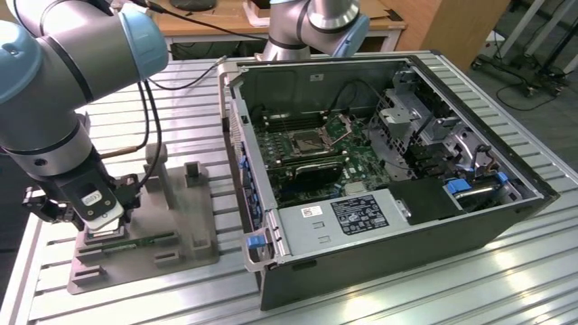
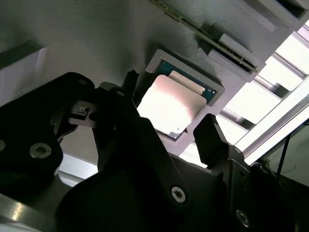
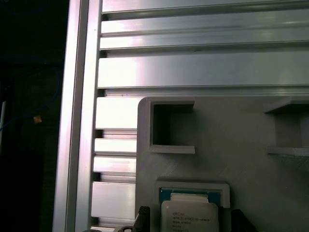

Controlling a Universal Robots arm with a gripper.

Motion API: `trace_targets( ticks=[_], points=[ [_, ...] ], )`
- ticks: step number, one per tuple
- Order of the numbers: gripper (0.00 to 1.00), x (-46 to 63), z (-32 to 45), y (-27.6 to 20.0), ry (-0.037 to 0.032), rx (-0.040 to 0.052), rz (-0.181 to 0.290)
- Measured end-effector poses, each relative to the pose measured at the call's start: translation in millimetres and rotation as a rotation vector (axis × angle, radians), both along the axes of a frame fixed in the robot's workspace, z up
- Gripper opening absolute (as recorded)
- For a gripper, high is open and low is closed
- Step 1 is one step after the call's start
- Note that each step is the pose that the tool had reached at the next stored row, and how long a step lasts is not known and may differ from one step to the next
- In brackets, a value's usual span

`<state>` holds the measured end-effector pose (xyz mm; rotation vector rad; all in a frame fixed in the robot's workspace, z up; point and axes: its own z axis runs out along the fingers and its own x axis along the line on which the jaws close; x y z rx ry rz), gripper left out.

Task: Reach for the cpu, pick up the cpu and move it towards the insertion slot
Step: 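Pick up the cpu and move it towards the insertion slot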

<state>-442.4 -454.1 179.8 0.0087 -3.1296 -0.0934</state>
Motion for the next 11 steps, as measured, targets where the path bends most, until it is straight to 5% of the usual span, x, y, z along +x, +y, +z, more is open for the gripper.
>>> trace_targets(
  ticks=[8,11],
  points=[
    [0.55,0.0,0.0,0.0,0.0001,0.0,0.0],
    [0.55,0.0,-0.1,0.0,0.0001,0.0,0.0]
  ],
)
